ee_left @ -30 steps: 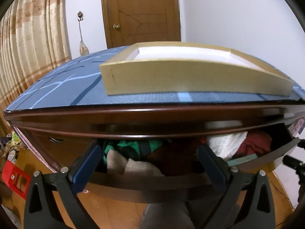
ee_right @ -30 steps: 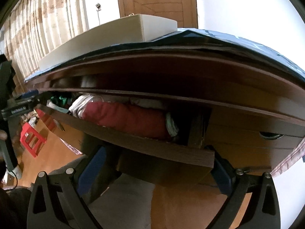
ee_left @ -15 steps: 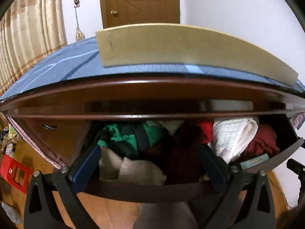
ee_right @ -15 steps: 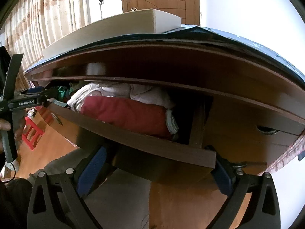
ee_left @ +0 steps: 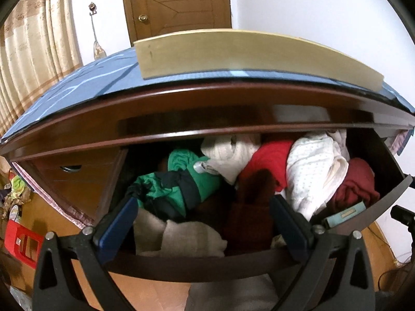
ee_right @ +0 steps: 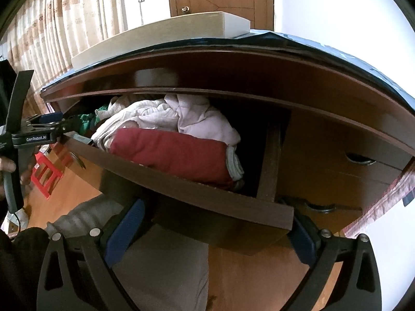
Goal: Take underwear out of drawer
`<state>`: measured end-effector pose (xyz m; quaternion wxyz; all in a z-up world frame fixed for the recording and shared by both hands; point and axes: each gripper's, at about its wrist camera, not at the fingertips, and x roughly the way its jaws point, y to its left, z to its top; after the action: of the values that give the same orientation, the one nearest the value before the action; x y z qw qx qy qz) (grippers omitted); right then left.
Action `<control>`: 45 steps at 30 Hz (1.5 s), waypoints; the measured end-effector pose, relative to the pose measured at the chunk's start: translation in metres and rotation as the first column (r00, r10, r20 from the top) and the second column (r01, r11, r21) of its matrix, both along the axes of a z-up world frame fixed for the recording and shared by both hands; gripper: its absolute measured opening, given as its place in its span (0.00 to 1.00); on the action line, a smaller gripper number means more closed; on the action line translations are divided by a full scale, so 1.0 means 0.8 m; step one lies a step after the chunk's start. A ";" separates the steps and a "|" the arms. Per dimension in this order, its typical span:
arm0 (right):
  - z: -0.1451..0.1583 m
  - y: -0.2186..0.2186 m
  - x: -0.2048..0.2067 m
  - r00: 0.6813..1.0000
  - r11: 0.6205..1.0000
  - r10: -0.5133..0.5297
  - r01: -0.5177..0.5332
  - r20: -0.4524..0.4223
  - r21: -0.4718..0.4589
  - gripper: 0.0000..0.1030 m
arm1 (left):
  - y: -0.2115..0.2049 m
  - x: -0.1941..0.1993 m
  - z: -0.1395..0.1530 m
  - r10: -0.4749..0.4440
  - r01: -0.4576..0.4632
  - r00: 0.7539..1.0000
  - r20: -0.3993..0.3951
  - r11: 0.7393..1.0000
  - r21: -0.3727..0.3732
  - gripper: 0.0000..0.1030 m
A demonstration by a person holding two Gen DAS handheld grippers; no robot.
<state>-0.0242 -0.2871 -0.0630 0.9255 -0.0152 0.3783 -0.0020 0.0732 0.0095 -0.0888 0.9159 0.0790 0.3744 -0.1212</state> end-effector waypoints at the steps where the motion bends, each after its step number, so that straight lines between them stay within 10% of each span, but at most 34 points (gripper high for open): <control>1: -0.001 0.000 -0.003 1.000 1.000 0.000 0.000 0.000 -0.001 0.99 | 0.000 -0.004 0.000 -0.004 0.004 1.000 0.003 1.000 0.004 1.00; 31: 0.000 0.013 -0.061 0.997 0.999 0.035 -0.035 -0.067 -0.002 0.99 | 0.039 -0.073 0.005 -0.027 0.027 1.000 -0.003 1.000 0.001 1.00; 45: 0.061 -0.008 -0.081 0.996 0.999 -0.030 0.027 0.084 0.037 0.99 | 0.036 -0.079 0.032 -0.082 0.083 0.994 0.068 0.997 -0.007 1.00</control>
<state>-0.0891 -0.2939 -0.0140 0.9408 0.0069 0.3388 -0.0091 0.0103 0.0385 -0.0629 0.9227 0.0937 0.3389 -0.1579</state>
